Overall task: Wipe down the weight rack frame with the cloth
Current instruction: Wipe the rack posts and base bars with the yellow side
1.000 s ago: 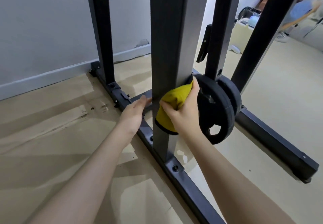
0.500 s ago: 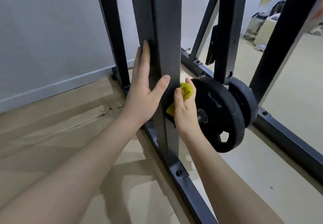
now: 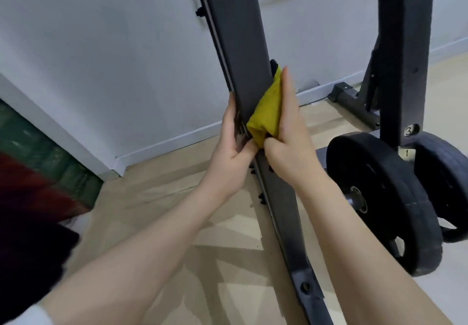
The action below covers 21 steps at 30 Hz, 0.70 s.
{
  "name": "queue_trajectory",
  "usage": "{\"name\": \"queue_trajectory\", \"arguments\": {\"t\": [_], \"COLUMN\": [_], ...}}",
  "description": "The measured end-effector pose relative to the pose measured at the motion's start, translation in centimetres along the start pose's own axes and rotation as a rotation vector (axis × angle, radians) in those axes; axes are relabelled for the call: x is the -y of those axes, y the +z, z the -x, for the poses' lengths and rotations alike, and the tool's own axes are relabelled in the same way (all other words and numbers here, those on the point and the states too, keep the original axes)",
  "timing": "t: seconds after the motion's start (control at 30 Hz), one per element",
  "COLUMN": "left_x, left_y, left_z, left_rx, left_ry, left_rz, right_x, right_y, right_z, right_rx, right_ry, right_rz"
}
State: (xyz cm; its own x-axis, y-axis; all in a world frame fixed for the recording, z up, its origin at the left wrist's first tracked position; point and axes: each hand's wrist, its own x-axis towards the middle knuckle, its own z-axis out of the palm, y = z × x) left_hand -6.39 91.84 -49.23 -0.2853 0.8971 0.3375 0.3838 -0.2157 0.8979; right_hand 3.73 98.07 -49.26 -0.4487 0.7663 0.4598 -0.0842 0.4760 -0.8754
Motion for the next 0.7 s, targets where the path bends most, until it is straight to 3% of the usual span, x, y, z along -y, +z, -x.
{"name": "queue_trajectory", "arguments": {"t": [0.1,0.3,0.4,0.53,0.7], "left_x": [-0.5,-3.8,-7.3,-11.5,-14.1], "left_y": [-0.1,-2.1,-2.8,-3.8,-4.2], "left_z": [0.1,-0.7,-2.5,-7.1,-9.4], "left_rx": [-0.015,-0.018,-0.128,-0.319,-0.239], "left_ry": [-0.024,-0.092,0.022,0.122,0.210], "left_rz": [-0.020,-0.214,-0.358,-0.236,-0.159], "right_x": [-0.5,-2.1,1.6,7.0,12.9], "right_y": [-0.7,-0.6,-1.2,-1.8,-2.3], "right_z": [-1.0,0.9,-2.3,-7.3,-13.9], "right_rx": [0.044,0.107,0.135,0.084,0.052], "right_ry": [-0.016,0.166,0.047,-0.174,-0.339], "right_rz": [-0.033,-0.122,-0.155,-0.175,-0.192]}}
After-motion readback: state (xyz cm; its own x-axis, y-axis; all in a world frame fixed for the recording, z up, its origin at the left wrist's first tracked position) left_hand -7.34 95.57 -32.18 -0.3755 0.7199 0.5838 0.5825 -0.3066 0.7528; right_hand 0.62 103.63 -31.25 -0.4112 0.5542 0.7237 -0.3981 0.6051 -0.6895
